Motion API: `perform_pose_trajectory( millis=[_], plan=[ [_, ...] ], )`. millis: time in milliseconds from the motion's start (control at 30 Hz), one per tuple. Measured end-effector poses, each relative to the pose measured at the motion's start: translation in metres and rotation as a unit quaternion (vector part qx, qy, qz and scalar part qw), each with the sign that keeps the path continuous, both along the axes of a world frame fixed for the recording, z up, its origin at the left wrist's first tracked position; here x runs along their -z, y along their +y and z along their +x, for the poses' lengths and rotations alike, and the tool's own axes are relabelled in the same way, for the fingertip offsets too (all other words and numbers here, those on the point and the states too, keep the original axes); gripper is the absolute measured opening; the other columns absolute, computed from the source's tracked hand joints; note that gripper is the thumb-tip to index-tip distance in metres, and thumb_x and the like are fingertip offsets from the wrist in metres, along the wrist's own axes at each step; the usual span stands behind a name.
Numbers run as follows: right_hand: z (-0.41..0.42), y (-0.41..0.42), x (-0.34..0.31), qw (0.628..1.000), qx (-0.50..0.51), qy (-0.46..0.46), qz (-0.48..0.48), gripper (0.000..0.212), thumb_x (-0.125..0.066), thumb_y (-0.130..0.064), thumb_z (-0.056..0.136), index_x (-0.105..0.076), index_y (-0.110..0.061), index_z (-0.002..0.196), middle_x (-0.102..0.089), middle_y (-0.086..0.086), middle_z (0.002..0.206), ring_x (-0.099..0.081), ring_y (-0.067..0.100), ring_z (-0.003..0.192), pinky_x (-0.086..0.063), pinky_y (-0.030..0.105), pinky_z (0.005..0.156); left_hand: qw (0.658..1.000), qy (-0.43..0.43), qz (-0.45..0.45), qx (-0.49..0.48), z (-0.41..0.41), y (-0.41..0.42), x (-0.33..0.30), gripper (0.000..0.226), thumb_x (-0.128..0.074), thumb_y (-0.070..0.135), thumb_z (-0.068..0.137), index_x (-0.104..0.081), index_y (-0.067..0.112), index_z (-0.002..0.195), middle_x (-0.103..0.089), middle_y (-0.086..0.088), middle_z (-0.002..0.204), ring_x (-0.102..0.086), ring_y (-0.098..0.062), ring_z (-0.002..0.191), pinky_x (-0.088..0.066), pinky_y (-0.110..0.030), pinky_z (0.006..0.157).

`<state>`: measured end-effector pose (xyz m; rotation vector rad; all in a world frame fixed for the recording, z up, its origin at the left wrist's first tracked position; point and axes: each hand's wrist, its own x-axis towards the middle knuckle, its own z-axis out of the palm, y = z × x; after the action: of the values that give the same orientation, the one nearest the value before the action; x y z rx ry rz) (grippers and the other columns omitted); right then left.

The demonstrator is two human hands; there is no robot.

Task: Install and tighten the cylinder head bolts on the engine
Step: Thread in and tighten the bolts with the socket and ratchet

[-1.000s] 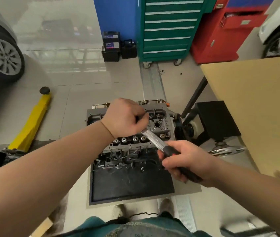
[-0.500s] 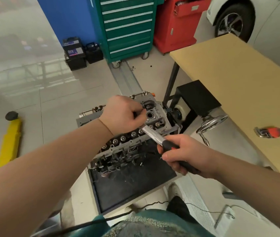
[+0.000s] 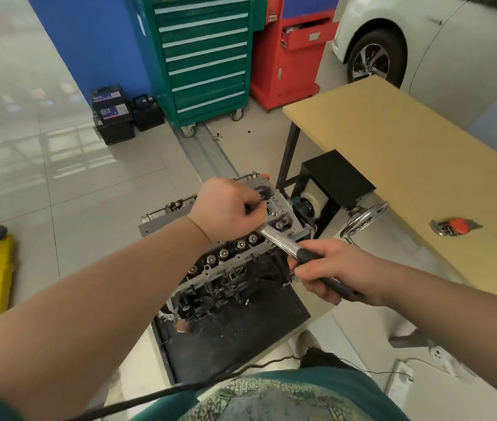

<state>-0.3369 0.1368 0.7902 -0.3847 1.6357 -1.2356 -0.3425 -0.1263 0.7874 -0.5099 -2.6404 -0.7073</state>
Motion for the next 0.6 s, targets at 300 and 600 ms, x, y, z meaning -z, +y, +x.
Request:
perform_pose_trajectory(
  millis=[300, 600],
  plan=[
    [-0.039, -0.007, -0.015, 0.989, -0.112, -0.091, 0.013, 0.049, -0.045, -0.048, 0.109, -0.059, -0.005, 0.124, -0.062, 0.025, 0.095, -0.062, 0.028, 0.06, -0.054, 0.033, 0.061, 0.998, -0.037, 0.018, -0.045, 0.008, -0.001, -0.001, 0.043, -0.057, 0.031, 0.095, -0.059, 0.016, 0.054, -0.045, 0.007, 0.046, -0.045, -0.015, 0.043, -0.051, -0.03, 0.05],
    [-0.045, -0.04, -0.009, 0.967, -0.164, -0.193, 0.016, 0.026, -0.054, -0.031, 0.104, -0.063, -0.013, 0.12, -0.056, 0.012, 0.08, -0.054, 0.018, 0.053, -0.049, 0.029, 0.052, 0.997, -0.048, 0.023, -0.06, 0.007, 0.005, 0.0, 0.041, -0.07, 0.02, 0.092, -0.056, 0.011, 0.054, -0.052, -0.002, 0.051, -0.048, -0.027, 0.049, -0.046, -0.037, 0.049]
  ],
)
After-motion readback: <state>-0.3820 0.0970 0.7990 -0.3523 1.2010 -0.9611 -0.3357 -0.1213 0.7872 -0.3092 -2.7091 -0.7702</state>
